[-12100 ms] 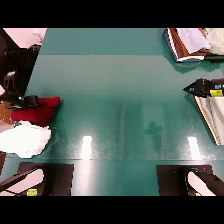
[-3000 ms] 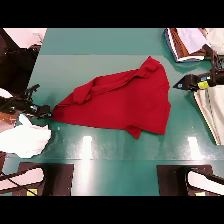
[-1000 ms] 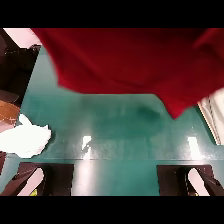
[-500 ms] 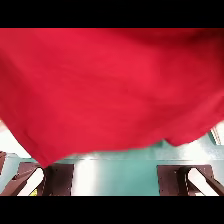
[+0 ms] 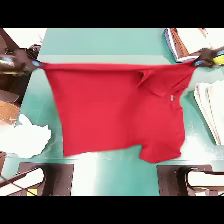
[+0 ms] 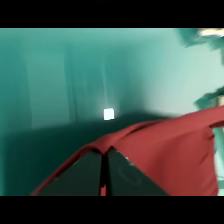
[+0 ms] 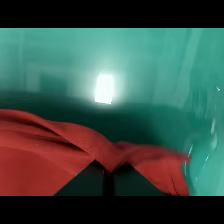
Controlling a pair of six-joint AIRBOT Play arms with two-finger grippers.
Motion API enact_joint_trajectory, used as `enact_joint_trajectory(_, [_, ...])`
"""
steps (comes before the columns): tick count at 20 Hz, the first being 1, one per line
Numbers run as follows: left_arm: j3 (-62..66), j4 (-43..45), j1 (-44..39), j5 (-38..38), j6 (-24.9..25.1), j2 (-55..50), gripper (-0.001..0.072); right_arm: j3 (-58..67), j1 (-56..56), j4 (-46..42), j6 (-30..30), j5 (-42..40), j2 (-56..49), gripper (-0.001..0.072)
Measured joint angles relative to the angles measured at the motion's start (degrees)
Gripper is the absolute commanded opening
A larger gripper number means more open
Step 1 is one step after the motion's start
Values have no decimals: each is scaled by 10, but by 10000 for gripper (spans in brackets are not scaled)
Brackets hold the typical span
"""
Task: Fold the shirts.
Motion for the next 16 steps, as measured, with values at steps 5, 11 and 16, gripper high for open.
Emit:
enact_joint_trajectory(5, [41, 1, -68, 133, 54, -140, 27, 27, 12, -8, 3, -110, -97, 20])
enact_joint_trajectory(11, [122, 24, -92, 173, 69, -202, 26, 73, 14, -23, 4, -172, -131, 19])
enact_joint_trajectory(16, [99, 103, -106, 109, 71, -211, 27, -4, 20, -73, 4, -144, -106, 20])
